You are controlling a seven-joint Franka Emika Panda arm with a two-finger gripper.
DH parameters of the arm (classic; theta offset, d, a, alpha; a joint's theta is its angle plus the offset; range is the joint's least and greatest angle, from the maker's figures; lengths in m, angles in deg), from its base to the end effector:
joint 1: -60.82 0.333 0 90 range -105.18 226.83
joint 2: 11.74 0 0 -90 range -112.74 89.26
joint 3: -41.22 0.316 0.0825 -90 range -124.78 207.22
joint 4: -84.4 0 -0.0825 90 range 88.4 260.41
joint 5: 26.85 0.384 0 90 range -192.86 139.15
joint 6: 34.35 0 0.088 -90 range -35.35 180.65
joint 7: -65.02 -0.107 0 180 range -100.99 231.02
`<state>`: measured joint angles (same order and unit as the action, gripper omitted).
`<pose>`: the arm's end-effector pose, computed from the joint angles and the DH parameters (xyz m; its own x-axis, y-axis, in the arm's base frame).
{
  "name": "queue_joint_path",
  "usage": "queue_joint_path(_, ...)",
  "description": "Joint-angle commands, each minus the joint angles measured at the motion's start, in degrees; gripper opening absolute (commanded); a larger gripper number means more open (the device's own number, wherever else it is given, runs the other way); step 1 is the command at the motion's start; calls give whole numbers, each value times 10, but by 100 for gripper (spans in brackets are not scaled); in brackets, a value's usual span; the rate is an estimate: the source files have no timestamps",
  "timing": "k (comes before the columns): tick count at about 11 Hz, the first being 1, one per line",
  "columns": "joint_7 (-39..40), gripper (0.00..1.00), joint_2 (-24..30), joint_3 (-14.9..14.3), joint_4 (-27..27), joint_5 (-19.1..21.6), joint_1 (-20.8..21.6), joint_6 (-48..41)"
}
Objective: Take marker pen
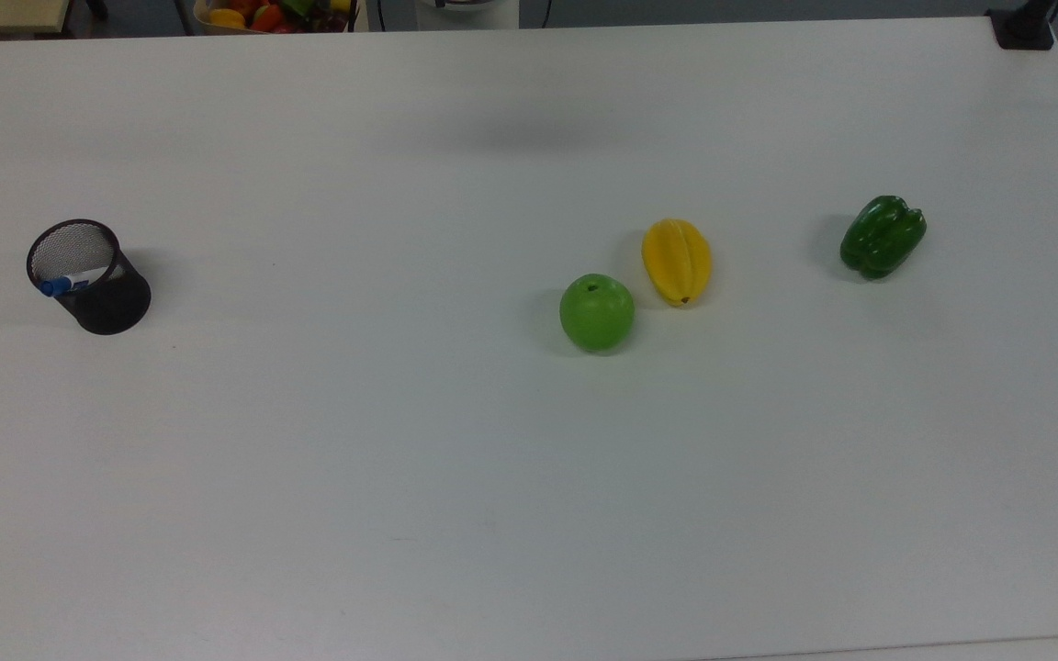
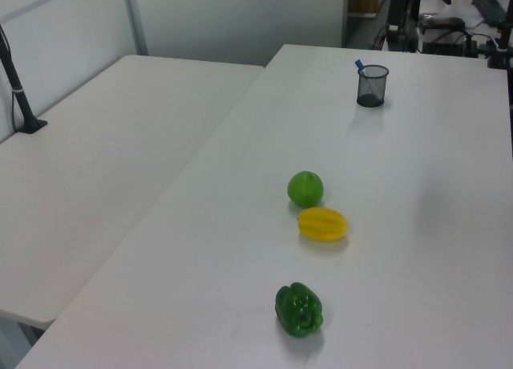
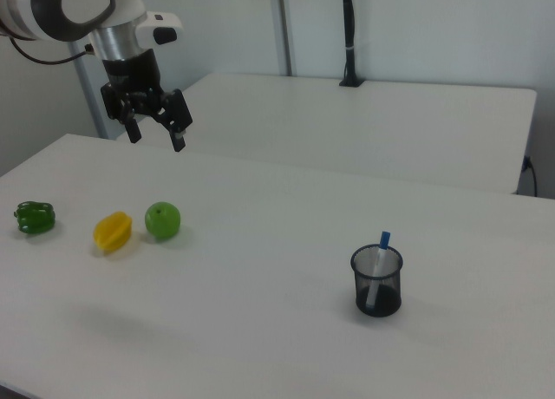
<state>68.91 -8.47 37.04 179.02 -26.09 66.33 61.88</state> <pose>0.5469 0.0128 0.6274 0.9923 0.0892 0.0859 0.0905 -0.9958 -0.0116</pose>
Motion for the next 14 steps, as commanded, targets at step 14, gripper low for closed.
queue_joint_path(14, 93, 100, -40, -132, -12, 17, 5, 129)
